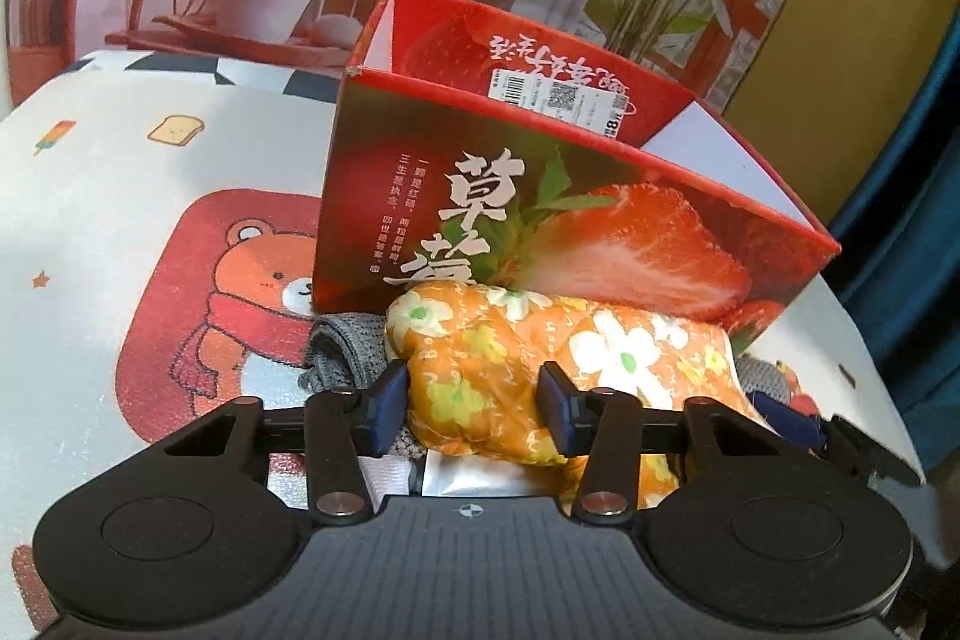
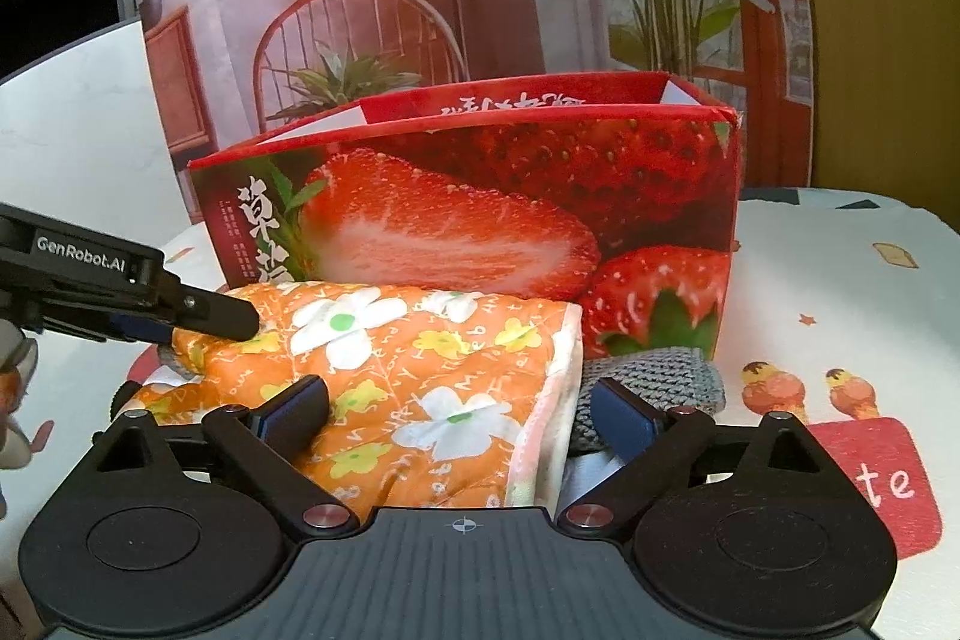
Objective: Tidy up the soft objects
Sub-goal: 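Lower the right tool to the orange floral cloth and pinch its edge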
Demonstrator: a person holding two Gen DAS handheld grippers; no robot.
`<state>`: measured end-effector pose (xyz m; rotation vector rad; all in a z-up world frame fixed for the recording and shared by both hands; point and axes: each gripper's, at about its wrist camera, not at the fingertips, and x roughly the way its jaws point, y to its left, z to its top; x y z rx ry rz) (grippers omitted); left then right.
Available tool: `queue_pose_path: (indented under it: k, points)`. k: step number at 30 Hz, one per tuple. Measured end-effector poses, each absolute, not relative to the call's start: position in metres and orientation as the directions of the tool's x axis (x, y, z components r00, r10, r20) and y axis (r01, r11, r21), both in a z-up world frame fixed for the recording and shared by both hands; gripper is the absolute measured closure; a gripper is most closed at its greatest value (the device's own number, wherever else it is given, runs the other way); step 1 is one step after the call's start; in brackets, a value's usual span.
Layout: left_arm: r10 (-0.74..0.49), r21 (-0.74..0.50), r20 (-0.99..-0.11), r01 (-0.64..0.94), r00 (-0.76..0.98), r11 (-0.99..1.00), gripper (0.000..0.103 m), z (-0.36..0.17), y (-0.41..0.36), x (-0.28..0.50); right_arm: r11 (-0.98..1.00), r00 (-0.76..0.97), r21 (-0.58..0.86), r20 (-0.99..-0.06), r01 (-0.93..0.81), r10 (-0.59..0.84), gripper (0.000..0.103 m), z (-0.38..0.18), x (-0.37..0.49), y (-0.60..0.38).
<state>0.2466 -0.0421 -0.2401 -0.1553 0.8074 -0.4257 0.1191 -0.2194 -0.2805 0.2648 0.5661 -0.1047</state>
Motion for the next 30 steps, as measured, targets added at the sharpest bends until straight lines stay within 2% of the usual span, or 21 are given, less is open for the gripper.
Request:
queue_pose_path:
  k: [8, 14, 16, 20, 22, 27, 28, 30]
  points:
    - [-0.438, -0.317, -0.648, 0.302, 0.623, 0.899, 0.072, -0.242, -0.035, 0.243, 0.943, 0.821, 0.294, -0.569, 0.157, 0.041, 0.011, -0.283, 0.125, -0.23]
    - [-0.447, -0.31, -0.631, 0.322, 0.634, 0.895, 0.081, -0.236, -0.035, 0.238, 0.919, 0.793, 0.363, -0.6, 0.153, 0.105, 0.019, -0.281, 0.131, -0.238]
    - [-0.448, -0.3, -0.62, 0.333, 0.644, 0.894, 0.084, -0.231, -0.036, 0.234, 0.918, 0.788, 0.367, -0.605, 0.15, 0.113, 0.028, -0.276, 0.133, -0.237]
    - [-0.45, -0.272, -0.592, 0.359, 0.668, 0.893, 0.085, -0.221, -0.038, 0.225, 0.933, 0.788, 0.33, -0.608, 0.143, 0.094, 0.039, -0.264, 0.135, -0.234]
    - [-0.447, -0.263, -0.588, 0.363, 0.675, 0.894, 0.085, -0.219, -0.038, 0.222, 0.932, 0.792, 0.332, -0.604, 0.145, 0.092, 0.049, -0.259, 0.133, -0.236]
    - [-0.44, -0.266, -0.587, 0.352, 0.68, 0.898, 0.085, -0.219, -0.036, 0.216, 0.929, 0.795, 0.338, -0.599, 0.149, 0.09, 0.063, -0.251, 0.129, -0.236]
    - [-0.442, -0.27, -0.586, 0.35, 0.68, 0.897, 0.085, -0.219, -0.035, 0.215, 0.931, 0.795, 0.33, -0.601, 0.154, 0.082, 0.069, -0.25, 0.129, -0.235]
    - [-0.445, -0.278, -0.583, 0.348, 0.68, 0.895, 0.085, -0.219, -0.033, 0.214, 0.934, 0.793, 0.321, -0.605, 0.157, 0.075, 0.071, -0.248, 0.127, -0.235]
